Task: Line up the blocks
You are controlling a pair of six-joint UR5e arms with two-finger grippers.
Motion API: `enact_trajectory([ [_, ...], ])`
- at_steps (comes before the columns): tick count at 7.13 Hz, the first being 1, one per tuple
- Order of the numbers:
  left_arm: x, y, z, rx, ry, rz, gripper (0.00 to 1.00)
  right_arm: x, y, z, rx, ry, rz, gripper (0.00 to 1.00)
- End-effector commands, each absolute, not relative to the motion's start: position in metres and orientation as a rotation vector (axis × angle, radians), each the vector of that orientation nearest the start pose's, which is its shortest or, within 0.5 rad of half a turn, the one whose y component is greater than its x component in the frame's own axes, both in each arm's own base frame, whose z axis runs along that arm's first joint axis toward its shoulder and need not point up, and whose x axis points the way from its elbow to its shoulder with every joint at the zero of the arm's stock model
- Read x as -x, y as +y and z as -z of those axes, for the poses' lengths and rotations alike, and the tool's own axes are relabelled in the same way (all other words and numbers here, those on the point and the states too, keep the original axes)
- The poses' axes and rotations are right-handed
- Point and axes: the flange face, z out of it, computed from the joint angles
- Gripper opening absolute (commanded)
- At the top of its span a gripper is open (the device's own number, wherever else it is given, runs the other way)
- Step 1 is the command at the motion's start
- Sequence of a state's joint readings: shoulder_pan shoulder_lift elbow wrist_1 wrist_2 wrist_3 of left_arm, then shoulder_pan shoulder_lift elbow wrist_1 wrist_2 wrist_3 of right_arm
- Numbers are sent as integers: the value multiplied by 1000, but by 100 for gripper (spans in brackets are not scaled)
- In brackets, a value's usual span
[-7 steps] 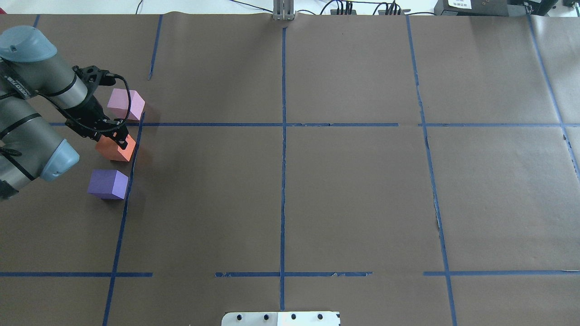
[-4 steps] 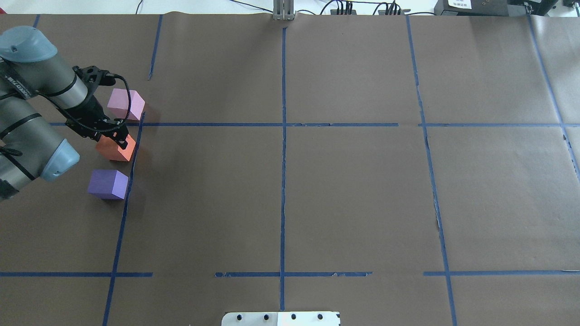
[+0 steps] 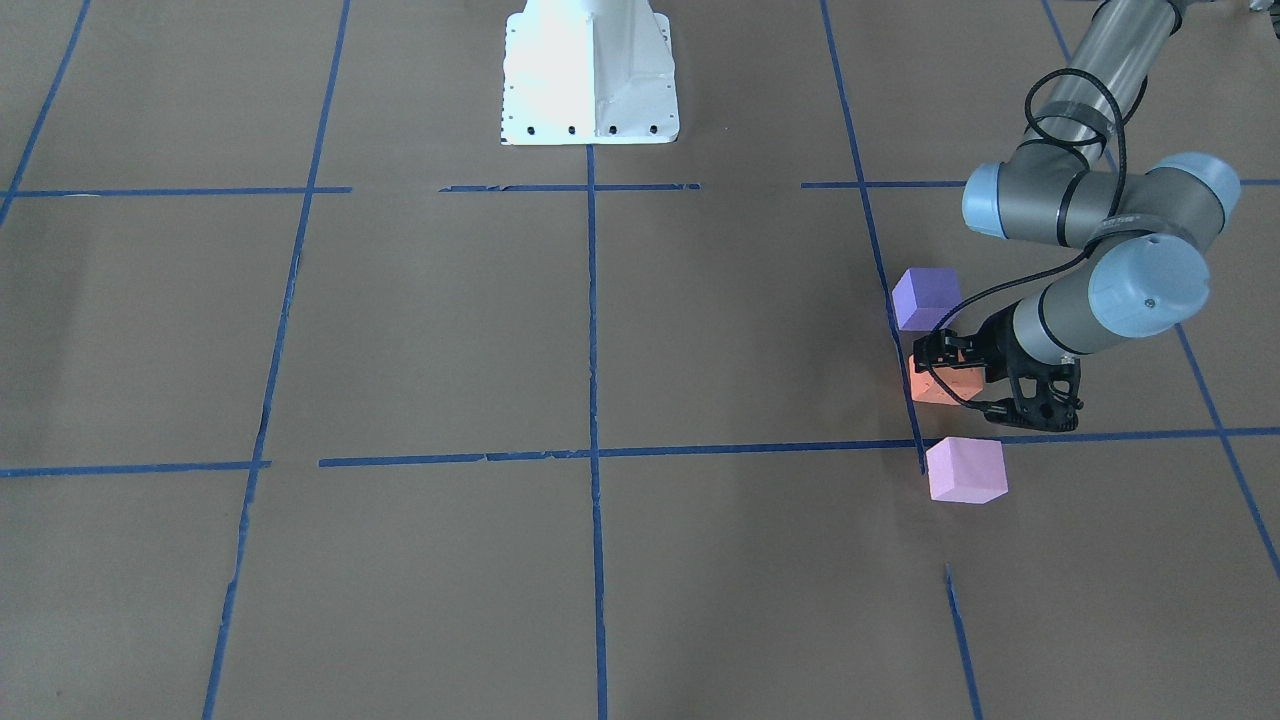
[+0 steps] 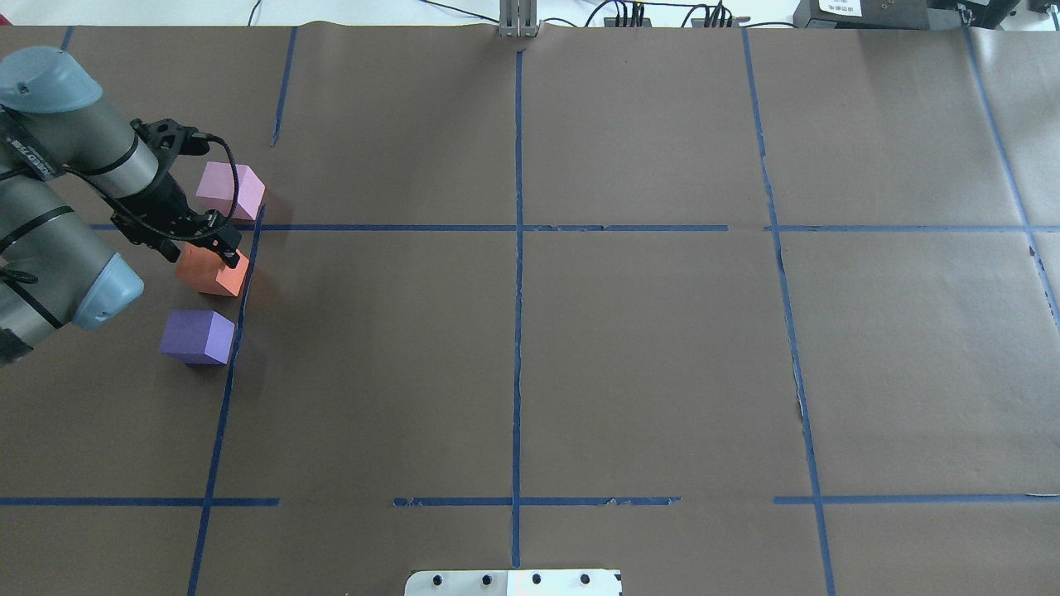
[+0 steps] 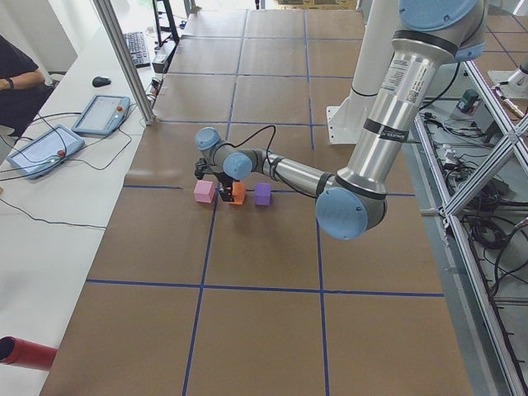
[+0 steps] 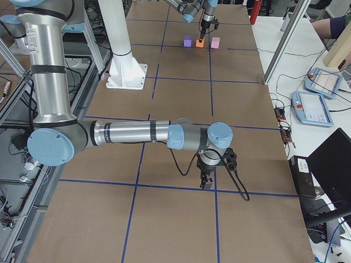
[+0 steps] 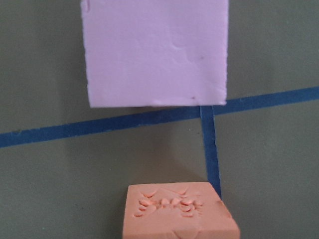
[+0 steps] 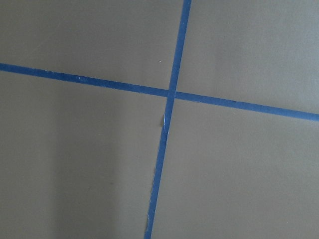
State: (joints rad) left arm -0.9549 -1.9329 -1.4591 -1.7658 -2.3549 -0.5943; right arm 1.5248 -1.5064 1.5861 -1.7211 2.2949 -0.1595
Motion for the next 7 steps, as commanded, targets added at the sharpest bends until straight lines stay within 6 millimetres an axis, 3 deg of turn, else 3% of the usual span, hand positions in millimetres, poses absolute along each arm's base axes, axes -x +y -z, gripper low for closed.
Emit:
enact_trajectory([
  [1, -290, -581, -458, 51, 893, -116, 100, -44, -515, -637, 26, -727, 171, 100],
  [2, -261, -581, -441, 4, 904, -90, 100, -44, -515, -637, 26, -727, 171, 100],
  [5, -171, -585, -415, -50, 899, 37, 100, -44, -515, -637, 26, -727, 171, 100],
  [6, -138, -589, -418, -77, 903, 65, 100, -44, -515, -637, 26, -727, 171, 100],
  [7, -97, -582, -438, -74, 905, 125, 100, -44, -515, -637, 26, -727, 171, 100],
])
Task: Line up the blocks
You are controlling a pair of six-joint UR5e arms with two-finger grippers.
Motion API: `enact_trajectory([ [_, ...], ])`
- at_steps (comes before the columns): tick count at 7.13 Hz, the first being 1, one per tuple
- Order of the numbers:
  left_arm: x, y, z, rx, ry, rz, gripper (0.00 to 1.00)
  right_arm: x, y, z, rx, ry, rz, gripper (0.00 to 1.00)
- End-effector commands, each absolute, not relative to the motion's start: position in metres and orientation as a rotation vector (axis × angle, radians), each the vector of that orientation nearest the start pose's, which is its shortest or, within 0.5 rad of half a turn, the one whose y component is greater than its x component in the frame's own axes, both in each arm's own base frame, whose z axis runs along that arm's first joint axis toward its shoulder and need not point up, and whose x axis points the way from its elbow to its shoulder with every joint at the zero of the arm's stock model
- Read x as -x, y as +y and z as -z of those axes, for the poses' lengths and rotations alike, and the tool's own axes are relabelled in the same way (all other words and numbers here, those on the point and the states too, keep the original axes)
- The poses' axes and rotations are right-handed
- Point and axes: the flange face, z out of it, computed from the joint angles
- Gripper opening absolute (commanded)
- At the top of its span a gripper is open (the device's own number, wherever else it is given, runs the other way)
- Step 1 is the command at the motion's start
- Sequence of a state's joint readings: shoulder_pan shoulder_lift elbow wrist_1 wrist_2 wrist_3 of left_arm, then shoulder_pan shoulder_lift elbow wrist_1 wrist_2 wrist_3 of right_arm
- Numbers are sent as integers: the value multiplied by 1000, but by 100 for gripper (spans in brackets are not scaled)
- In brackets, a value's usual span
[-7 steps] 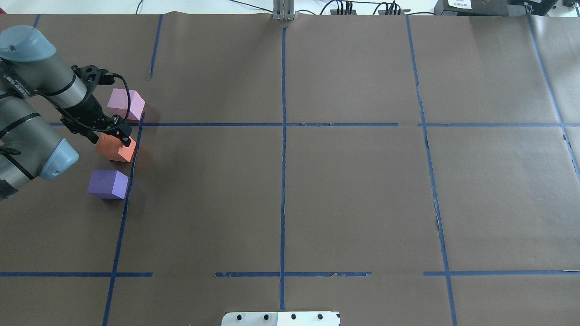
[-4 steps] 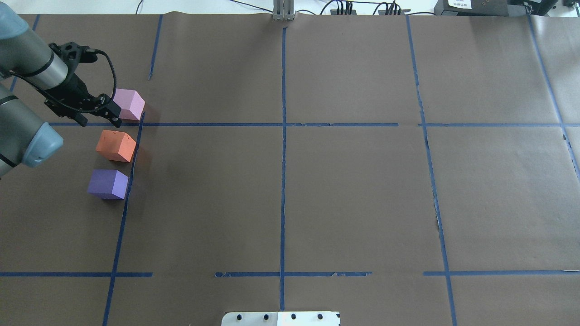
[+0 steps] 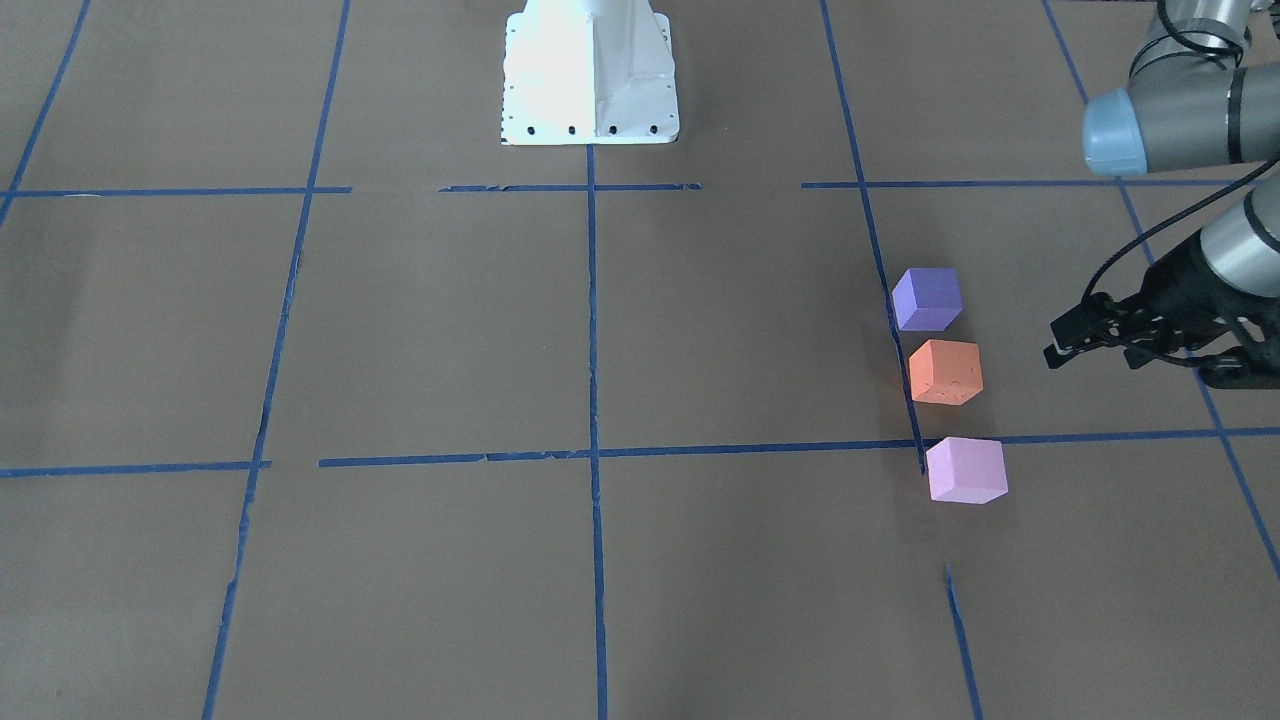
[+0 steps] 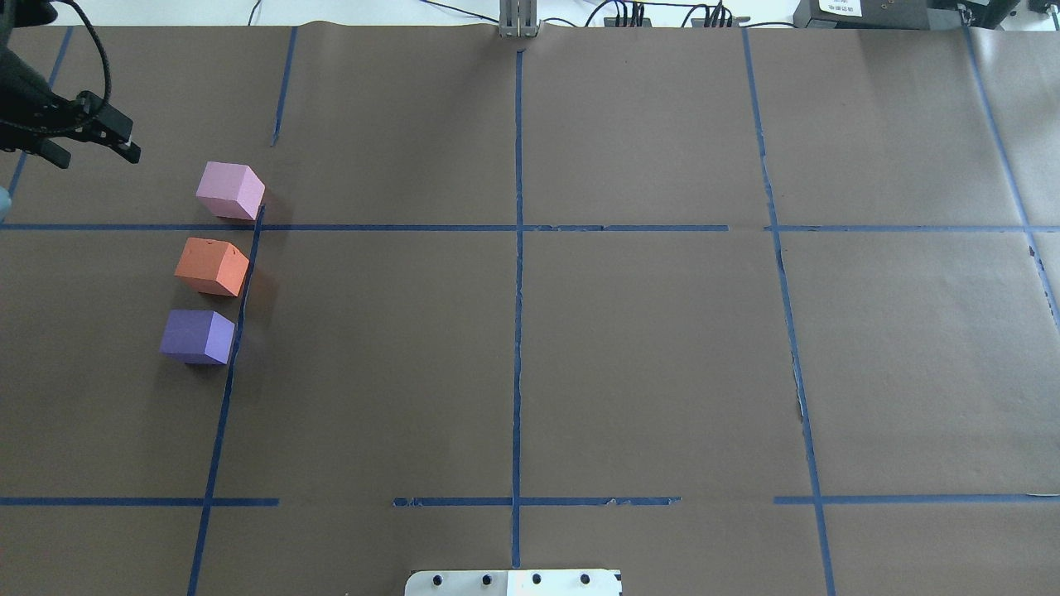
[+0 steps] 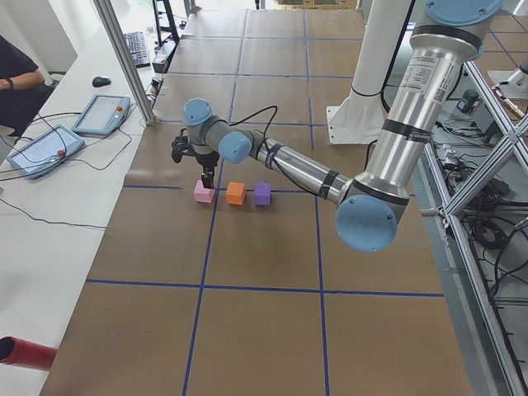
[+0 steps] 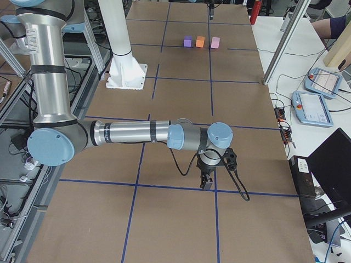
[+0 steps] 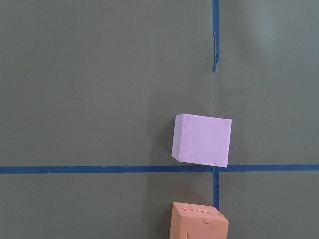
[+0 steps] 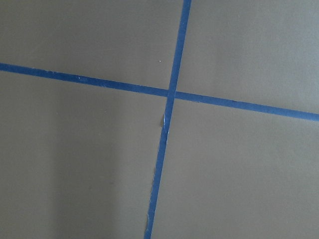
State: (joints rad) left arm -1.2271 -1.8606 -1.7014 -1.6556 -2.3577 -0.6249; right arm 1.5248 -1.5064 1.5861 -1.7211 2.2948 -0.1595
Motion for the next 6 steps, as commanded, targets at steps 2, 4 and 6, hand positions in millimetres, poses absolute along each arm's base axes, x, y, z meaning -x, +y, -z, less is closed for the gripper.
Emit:
enact_trajectory([
  [2, -63, -558, -492, -38, 870, 170, 100, -44, -515, -637, 26, -727, 171, 100],
  [4, -1, -547, -549, -98, 856, 52, 100, -44, -515, -637, 26, -727, 171, 100],
  [6, 39, -519, -593, -132, 834, -8, 100, -44, -515, -637, 26, -727, 171, 100],
])
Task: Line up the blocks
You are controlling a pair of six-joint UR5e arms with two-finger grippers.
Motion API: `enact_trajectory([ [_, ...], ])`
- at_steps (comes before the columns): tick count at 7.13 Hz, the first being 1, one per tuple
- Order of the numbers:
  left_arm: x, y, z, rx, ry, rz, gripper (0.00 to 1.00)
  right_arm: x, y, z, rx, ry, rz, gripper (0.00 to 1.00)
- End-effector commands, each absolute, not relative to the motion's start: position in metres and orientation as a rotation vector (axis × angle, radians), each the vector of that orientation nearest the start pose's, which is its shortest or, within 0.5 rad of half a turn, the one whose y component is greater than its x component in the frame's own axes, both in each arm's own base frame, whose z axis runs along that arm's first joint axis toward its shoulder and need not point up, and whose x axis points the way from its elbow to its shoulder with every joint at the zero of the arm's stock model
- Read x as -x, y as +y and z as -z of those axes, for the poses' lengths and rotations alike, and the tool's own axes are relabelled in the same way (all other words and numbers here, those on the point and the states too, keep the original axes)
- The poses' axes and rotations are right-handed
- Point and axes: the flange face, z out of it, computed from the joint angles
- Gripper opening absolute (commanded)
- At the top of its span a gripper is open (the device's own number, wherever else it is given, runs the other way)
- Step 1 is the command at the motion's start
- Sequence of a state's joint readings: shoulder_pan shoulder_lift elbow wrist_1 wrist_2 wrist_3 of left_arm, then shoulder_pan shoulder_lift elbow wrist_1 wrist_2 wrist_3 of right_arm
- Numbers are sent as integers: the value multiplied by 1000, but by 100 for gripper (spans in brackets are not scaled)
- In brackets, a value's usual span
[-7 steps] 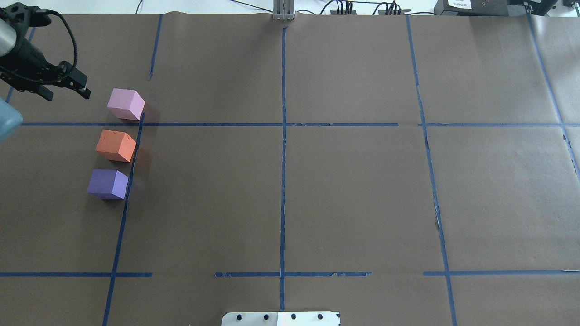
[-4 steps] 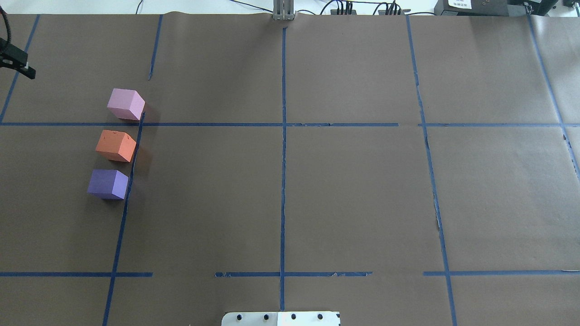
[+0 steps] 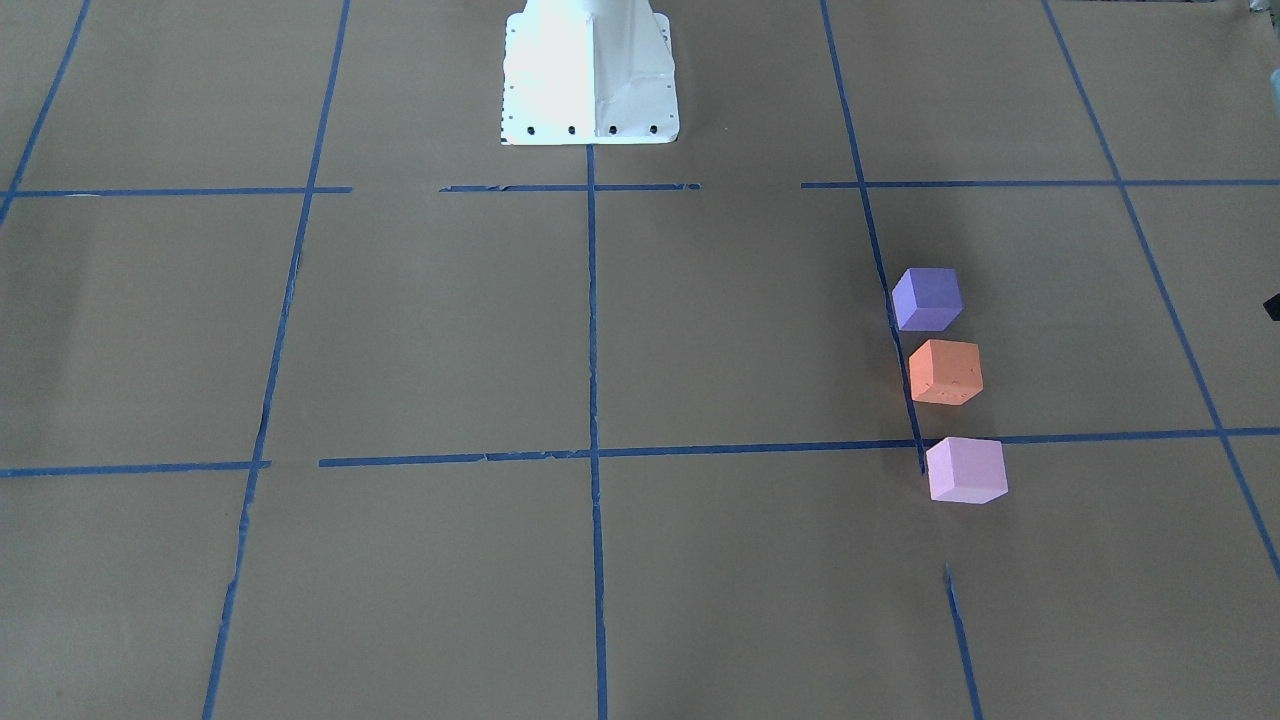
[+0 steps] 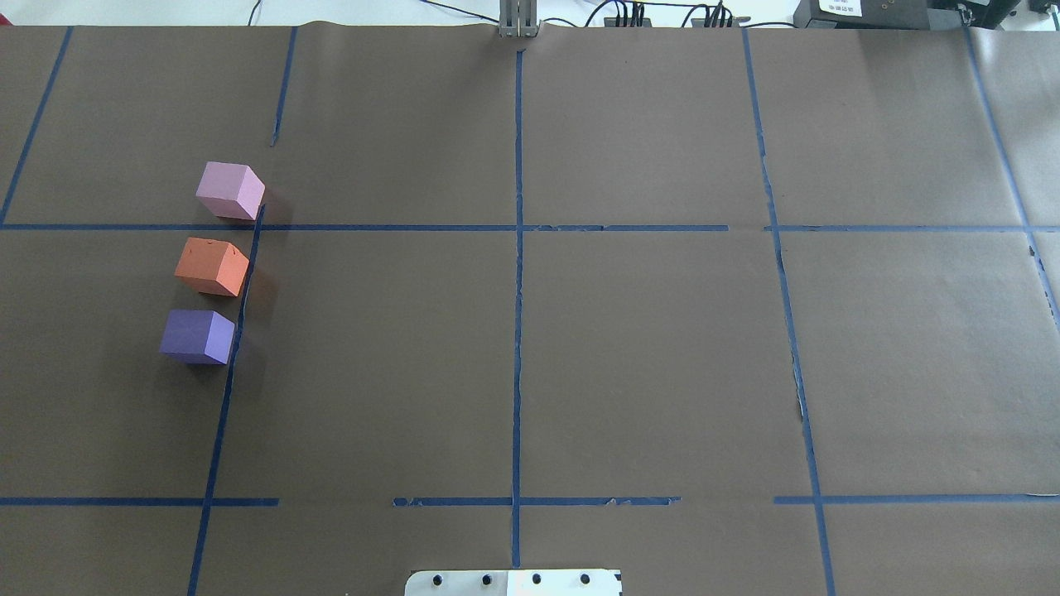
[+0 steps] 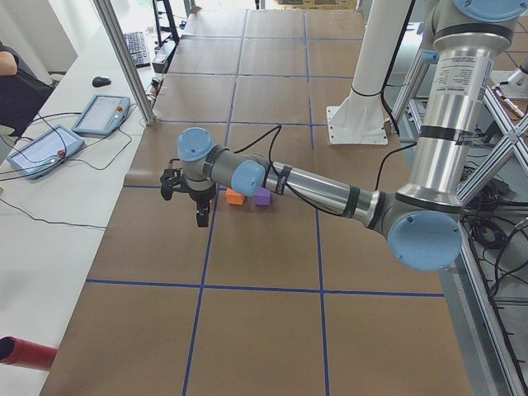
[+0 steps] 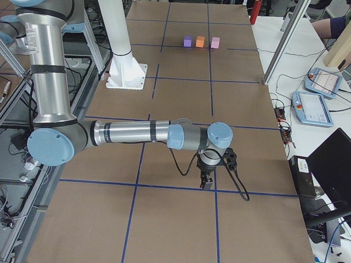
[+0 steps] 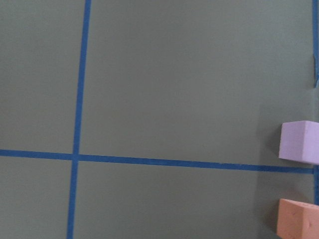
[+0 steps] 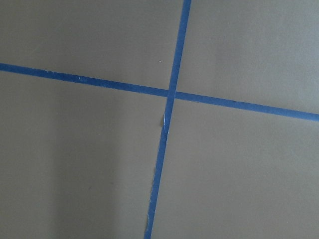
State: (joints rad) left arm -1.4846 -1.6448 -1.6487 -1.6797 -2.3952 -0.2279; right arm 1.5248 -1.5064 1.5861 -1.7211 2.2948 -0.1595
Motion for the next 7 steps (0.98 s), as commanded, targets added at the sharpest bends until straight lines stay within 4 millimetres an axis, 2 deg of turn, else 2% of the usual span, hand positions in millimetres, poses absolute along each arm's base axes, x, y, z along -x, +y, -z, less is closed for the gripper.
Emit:
enact_trajectory([
  [1, 49, -518, -604, -135, 825, -18, 100, -44, -515, -637, 26, -727, 171, 100],
  [2, 57, -514, -612, -141, 818, -44, 100, -44, -515, -637, 26, -727, 171, 100],
  [3, 65, -493, -629, -122, 825, -28, 100, -44, -515, -637, 26, -727, 171, 100],
  [7, 65, -486, -636, -110, 826, -21, 100, -44, -515, -637, 26, -727, 171, 100],
])
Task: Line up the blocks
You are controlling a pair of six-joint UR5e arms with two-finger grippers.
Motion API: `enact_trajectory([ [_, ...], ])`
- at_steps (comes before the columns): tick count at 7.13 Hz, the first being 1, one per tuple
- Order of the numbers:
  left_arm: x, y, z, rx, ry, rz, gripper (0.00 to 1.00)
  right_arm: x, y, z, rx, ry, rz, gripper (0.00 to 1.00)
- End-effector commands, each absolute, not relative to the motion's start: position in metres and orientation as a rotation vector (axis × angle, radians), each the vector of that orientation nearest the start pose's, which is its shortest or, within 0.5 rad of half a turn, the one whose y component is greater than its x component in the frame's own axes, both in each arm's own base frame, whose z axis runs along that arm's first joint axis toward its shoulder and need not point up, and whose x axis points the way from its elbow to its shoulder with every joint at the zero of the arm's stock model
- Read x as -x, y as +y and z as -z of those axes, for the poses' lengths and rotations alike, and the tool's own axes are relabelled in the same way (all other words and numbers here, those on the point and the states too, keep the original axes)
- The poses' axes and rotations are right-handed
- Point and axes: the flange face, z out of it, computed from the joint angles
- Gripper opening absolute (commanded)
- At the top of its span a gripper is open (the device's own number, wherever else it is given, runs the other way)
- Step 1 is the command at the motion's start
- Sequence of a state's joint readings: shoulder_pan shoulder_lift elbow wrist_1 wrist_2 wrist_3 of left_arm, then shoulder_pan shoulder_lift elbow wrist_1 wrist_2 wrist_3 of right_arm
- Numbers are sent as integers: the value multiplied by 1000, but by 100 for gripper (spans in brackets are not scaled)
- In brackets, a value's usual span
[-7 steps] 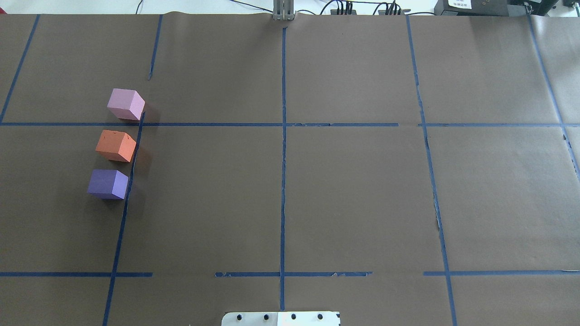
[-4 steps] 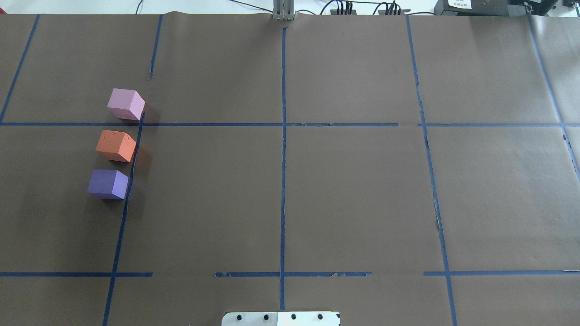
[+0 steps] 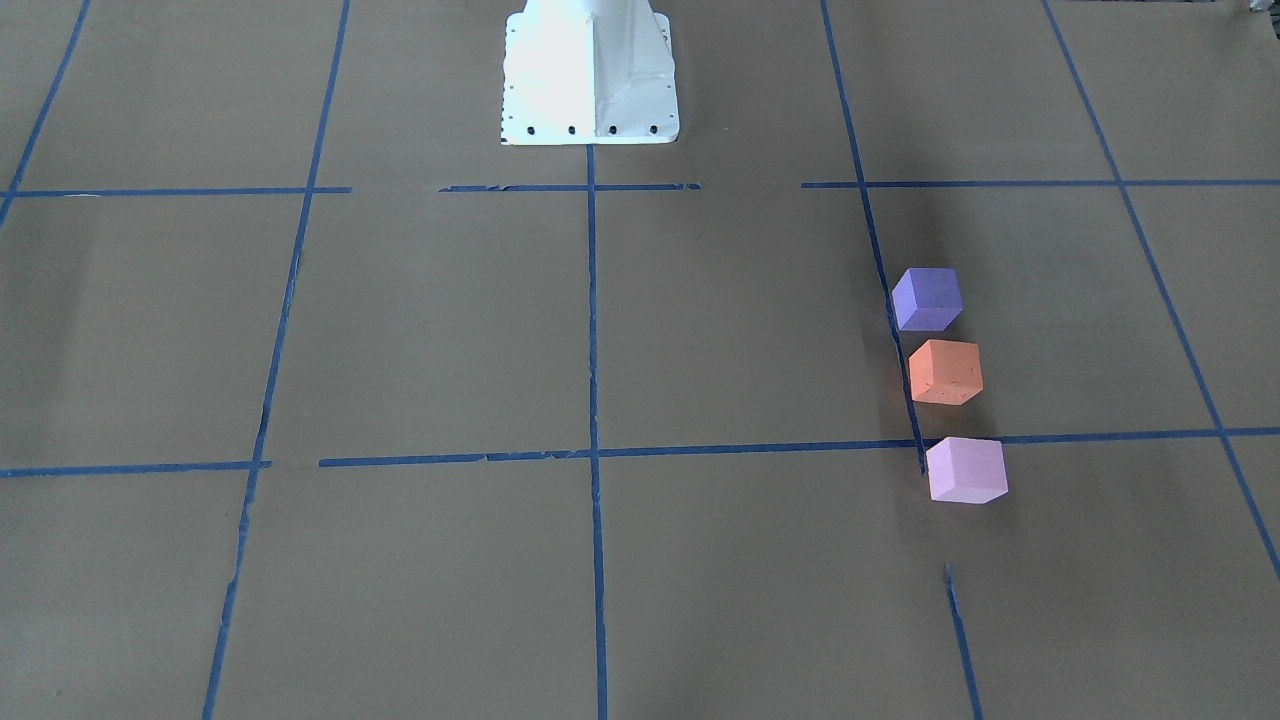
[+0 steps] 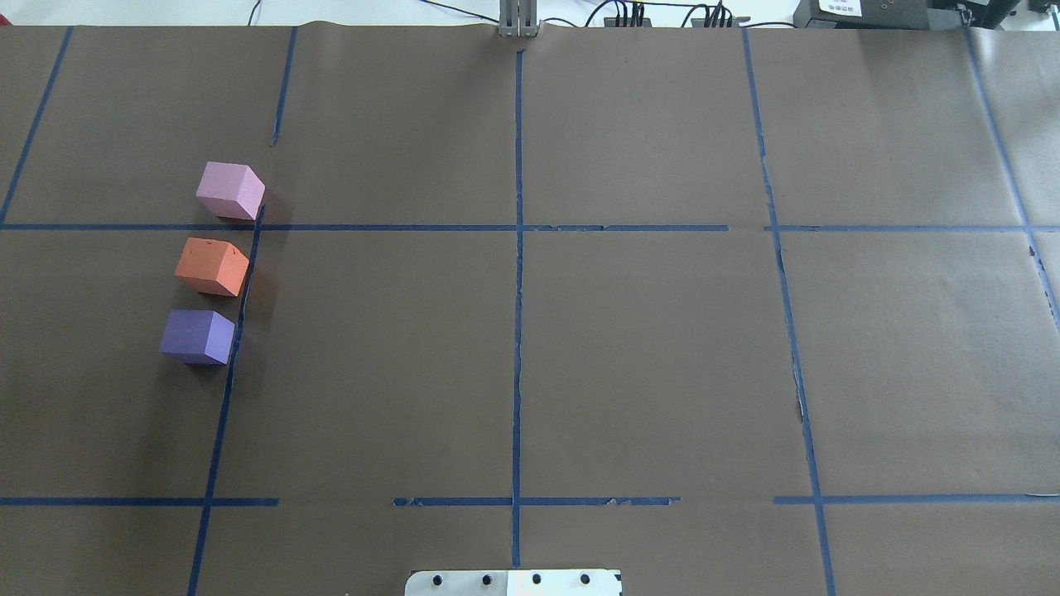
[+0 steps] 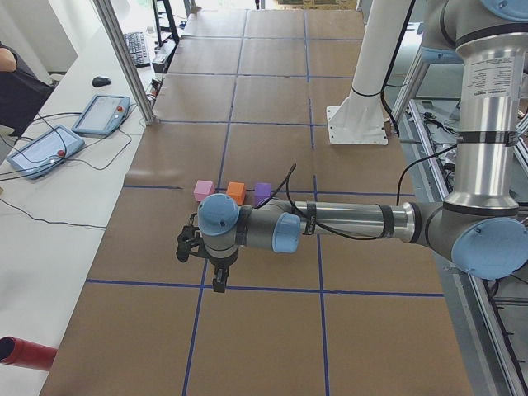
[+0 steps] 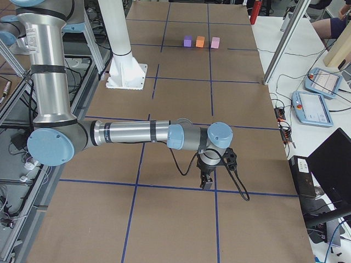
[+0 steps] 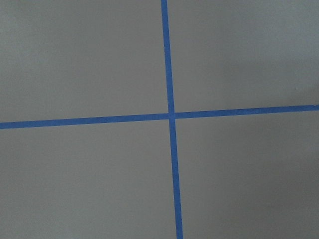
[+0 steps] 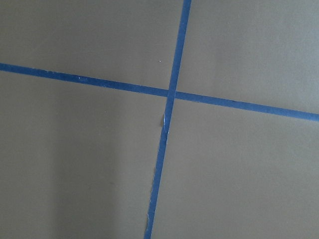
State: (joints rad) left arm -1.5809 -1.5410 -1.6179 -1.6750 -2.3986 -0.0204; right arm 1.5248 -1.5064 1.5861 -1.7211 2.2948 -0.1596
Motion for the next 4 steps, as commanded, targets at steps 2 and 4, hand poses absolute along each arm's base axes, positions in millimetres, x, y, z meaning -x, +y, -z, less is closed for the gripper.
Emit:
enact_trajectory([
  [2, 65, -486, -633, -114, 826, -22, 100, -44, -515, -637, 26, -727, 171, 100],
  [4, 65, -486, -634, -109, 824, -15, 100, -44, -515, -637, 26, -727, 171, 100],
])
